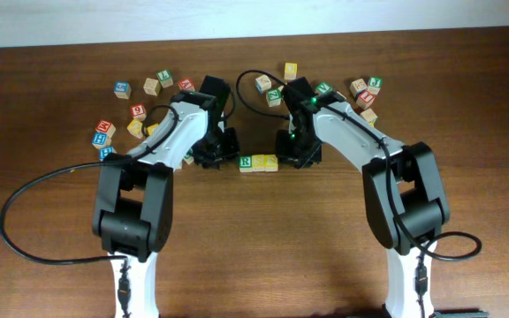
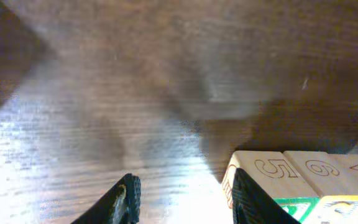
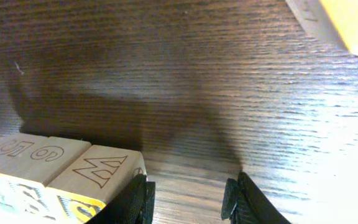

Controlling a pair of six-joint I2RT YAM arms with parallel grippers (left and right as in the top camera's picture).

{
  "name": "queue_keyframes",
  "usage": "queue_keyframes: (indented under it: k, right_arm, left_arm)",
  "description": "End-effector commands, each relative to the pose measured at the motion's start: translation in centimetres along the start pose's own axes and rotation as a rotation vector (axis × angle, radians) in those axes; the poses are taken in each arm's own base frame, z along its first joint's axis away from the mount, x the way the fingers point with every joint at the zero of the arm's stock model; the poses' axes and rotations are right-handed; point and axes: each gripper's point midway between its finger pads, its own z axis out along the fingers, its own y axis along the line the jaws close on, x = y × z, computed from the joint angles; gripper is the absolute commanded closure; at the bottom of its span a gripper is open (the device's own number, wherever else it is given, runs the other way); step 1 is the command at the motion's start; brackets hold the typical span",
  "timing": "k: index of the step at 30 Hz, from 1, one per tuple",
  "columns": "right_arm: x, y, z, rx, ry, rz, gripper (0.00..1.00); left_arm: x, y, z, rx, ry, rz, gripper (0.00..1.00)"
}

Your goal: Spell out RSS

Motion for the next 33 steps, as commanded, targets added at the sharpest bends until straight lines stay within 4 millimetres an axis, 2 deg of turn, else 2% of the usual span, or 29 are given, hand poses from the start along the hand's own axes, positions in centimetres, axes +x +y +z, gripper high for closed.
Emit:
queue_keyframes:
  k: [1, 8, 10, 13, 16, 20, 22, 24, 26, 28, 33]
  right_arm:
    - [-0.6, 1.7, -0.7, -0.035, -0.013, -0.021, 0.67]
    - [-0.6, 1.7, -0.9, -0.033, -0.012, -0.022, 0.64]
    - [-0.8, 1.2, -0.8, -0.001, -0.025, -0.02, 0.63]
    - [-0.7, 0.8, -0.9, 0.02, -0.024, -0.016, 0.63]
    - [-0.7, 0.8, -0.9, 0.019, -0.023, -0.016, 0.64]
    - [-0.3, 0.6, -0.9, 0.027, -0.006, -0.011, 0.7]
    - [-0.1, 0.5, -0.8, 0.03, 0.0, -0.011, 0.75]
    - [-0.1, 0.5, -0.7, 0.031, 0.001, -0.012, 0.85]
    - [0.2, 0.4, -0.5, 0.034, 0.008, -0.01, 0.91]
    - [0.4, 0.1, -0.2, 0.038, 0.016, -0.008, 0.96]
    - [0.5, 0.9, 0.0, 0.004, 0.018, -0.017, 0.96]
  left_arm:
    - [0.5, 0.4, 0.0, 0.038, 0.049, -0.031, 0.59]
    - [0.3, 1.6, -0.2, 0.033, 0.059, -0.054, 0.64]
    - [0.2, 1.8, -0.3, 0.019, 0.052, -0.054, 0.65]
    - [-0.2, 2.5, -0.9, -0.033, 0.036, -0.054, 0.64]
    - [-0.6, 2.3, -1.7, -0.035, 0.025, -0.053, 0.64]
    - [-0.3, 2.1, -2.2, -0.031, 0.037, -0.053, 0.66]
    - [0.3, 2.0, -1.9, -0.041, 0.056, -0.049, 0.74]
    - [0.6, 1.6, -1.7, -0.044, 0.061, -0.037, 0.87]
    - [0.9, 1.5, -1.3, -0.045, 0.063, -0.031, 0.98]
    - [1.1, 1.4, -0.8, -0.044, 0.064, -0.024, 1.0]
    - [1.6, 0.6, 0.1, -0.043, 0.061, -0.006, 1.0]
